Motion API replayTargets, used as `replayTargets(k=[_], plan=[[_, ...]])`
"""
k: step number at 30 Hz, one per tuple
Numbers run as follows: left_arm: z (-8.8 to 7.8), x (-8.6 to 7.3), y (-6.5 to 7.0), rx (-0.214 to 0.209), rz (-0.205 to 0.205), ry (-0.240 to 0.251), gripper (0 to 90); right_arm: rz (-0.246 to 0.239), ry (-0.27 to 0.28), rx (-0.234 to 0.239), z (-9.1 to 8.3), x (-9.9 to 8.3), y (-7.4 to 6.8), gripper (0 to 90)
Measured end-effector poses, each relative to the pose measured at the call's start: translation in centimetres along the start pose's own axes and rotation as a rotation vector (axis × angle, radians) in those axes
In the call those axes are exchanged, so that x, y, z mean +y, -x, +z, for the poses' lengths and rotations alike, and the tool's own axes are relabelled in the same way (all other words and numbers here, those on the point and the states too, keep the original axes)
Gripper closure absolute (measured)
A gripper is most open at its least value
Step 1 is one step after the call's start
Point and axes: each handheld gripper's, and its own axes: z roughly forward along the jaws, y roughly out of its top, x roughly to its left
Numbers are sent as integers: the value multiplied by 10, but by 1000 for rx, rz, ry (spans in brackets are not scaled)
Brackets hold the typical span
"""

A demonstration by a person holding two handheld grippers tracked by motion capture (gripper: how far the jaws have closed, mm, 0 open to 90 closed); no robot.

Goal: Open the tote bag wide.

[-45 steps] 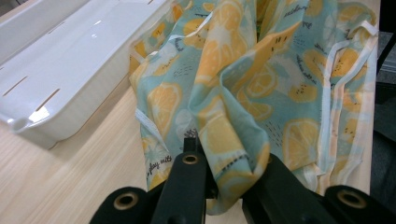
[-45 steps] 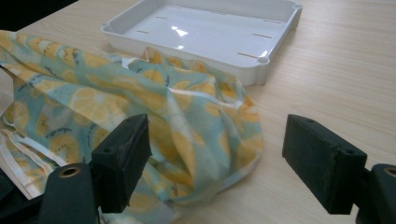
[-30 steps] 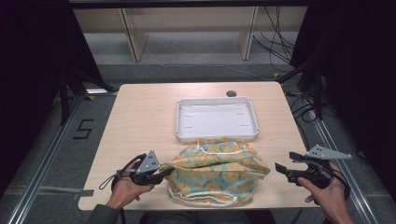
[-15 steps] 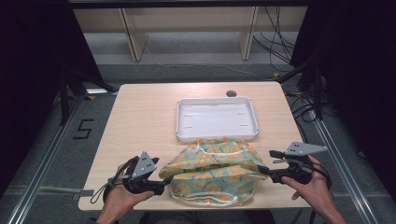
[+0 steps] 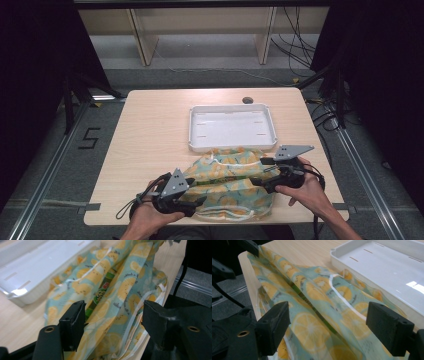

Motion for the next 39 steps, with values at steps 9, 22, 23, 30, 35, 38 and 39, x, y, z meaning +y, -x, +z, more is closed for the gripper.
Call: replayTargets(k=[9,22,23,30,35,38,39], plan=[[32,6,1,-10,50,-51,430,-100,-73,32,27,17,-4,360],[60,1,4,-35,204,-155,889,-181,-228,35,62,29,0,734],[60,0,6,-49,214,-163,889,-189,-229,16,63,30,3,776],[56,-12,15,-90,259,-216,896,-108,-232,-56,76,42,41,900],[55,-17,17,-106,270,-247,896,-83,-259,-109,86,52,60,900],[54,-24,20,-111,290,-279,896,-57,-281,-154,91,54,73,900],[54,-24,20,-111,290,-279,897,-27,-291,-179,93,53,75,900]])
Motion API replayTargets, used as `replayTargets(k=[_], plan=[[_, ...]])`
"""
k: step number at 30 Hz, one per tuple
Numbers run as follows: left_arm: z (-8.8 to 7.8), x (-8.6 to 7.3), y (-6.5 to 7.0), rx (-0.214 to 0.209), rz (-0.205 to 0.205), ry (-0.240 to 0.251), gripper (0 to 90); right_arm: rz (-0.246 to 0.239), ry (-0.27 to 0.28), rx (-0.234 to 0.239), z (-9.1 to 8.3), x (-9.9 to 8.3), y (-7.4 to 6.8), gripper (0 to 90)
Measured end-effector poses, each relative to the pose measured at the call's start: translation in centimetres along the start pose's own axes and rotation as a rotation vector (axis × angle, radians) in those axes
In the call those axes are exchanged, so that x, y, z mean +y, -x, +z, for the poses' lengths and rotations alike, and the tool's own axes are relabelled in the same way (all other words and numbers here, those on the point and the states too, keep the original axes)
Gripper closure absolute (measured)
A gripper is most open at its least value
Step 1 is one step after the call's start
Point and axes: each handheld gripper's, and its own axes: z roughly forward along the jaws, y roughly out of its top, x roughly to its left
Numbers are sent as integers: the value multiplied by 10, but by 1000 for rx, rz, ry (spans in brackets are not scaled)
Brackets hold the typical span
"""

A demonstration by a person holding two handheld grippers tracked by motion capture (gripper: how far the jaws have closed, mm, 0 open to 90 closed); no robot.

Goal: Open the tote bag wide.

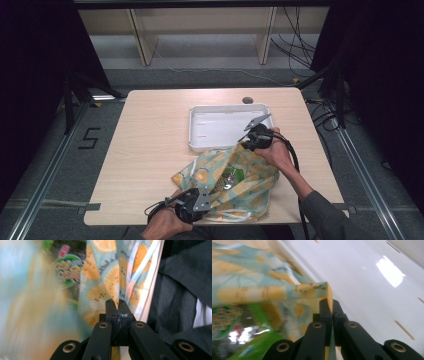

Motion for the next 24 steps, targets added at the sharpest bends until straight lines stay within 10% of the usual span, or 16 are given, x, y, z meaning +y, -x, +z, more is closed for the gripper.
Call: replayTargets(k=[5,11,16,24], plan=[[1,-4,2,-12,-35,-12,879,12,-17,-19,11,-4,13,900],[-11,9,3,-19,-79,79,587,16,15,-17,5,-5,7,773],[-32,25,-5,54,-138,190,474,-1,134,64,-33,-9,-7,578],[-54,33,-32,201,-197,264,443,-59,160,200,-70,-31,-40,478]])
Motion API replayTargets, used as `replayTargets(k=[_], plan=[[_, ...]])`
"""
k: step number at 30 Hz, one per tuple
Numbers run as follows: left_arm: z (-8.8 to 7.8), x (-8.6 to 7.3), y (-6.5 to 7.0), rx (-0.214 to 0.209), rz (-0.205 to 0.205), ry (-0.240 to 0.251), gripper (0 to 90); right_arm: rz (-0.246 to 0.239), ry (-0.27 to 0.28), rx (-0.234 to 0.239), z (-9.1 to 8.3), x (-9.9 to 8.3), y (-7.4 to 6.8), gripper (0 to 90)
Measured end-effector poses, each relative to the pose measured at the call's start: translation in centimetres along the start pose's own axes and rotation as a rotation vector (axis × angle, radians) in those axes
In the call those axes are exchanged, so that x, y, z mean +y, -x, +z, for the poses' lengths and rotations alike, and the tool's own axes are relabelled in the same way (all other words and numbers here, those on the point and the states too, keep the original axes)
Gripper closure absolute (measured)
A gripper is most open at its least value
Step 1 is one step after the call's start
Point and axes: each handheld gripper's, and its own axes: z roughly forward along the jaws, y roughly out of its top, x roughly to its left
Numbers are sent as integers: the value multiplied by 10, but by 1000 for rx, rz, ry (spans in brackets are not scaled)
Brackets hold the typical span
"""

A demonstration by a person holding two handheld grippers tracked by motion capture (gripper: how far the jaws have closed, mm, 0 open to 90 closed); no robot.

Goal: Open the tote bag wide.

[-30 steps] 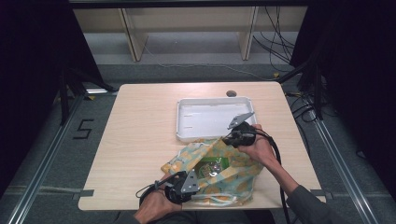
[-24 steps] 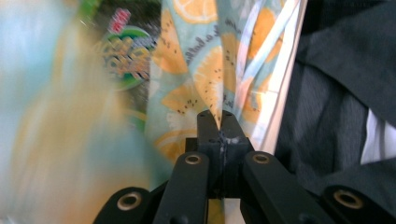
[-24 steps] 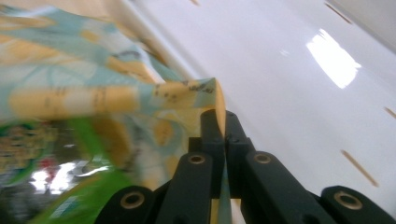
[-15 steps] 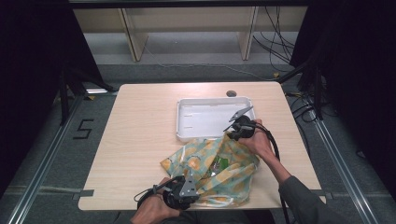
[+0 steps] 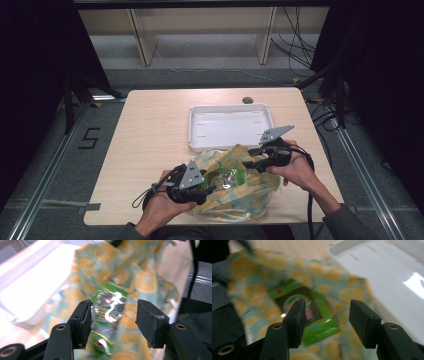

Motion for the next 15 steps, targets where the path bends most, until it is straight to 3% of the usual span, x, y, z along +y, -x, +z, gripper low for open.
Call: replayTargets(k=[2,3,4,5,7,8,10,12,15], plan=[[2,3,-6,19,-12,12,421,-31,-13,46,-1,-4,-9,469],[2,3,-6,19,-12,12,409,-31,-13,46,-1,-4,-9,469],[8,4,-14,32,1,-28,389,-65,-31,78,0,-8,-19,453],[14,4,-18,32,-25,-56,372,-70,-35,86,0,-9,-22,452],[19,3,-22,42,-35,-72,369,-80,-52,117,4,-11,-29,443],[28,2,-29,23,-34,-137,377,-95,-65,129,8,-12,-32,439],[34,1,-30,17,-57,-146,380,-94,-76,133,12,-13,-36,435],[48,0,-38,9,-80,-167,452,-143,-126,158,25,-18,-40,433],[57,0,-47,7,-75,-181,604,-151,-192,163,36,-25,-44,464]])
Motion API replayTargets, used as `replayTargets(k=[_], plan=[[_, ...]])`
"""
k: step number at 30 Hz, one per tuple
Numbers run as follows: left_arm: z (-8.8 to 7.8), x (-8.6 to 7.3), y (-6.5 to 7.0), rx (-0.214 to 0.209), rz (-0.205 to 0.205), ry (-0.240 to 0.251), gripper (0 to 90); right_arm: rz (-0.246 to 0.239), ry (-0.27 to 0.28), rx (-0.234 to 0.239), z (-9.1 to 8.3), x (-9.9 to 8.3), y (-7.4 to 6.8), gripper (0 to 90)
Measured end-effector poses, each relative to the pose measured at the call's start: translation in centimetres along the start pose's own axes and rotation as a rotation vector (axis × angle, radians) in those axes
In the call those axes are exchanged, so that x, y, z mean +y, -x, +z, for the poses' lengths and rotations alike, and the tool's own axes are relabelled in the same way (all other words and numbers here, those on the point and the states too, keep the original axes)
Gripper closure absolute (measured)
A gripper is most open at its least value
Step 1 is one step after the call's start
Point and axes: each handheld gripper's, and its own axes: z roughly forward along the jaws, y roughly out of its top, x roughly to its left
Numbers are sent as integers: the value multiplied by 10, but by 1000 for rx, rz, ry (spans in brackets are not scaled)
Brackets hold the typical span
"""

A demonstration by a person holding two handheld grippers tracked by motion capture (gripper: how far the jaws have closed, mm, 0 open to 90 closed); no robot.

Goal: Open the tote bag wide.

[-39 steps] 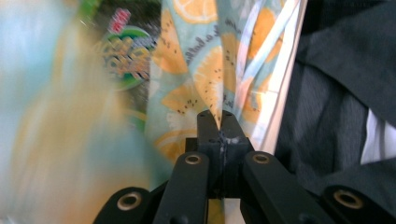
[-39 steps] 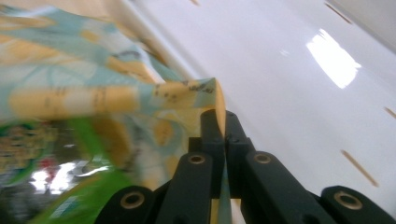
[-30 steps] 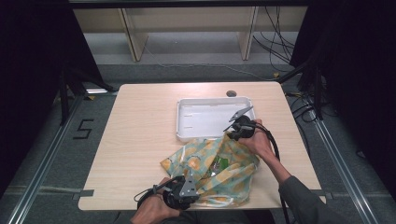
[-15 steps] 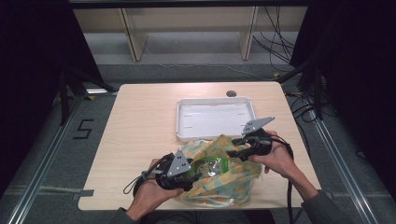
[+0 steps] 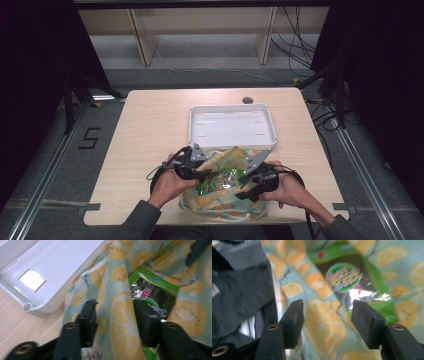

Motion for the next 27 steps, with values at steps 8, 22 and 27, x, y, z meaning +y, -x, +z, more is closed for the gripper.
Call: replayTargets(k=[8,22,27], plan=[[27,-6,-37,70,-26,-95,878,-101,-147,59,17,-10,-9,846],[47,-22,-55,72,-111,-137,707,-143,-247,117,35,-20,-28,765],[21,-12,-49,30,-132,-87,479,-85,-117,81,14,-9,-24,595]])
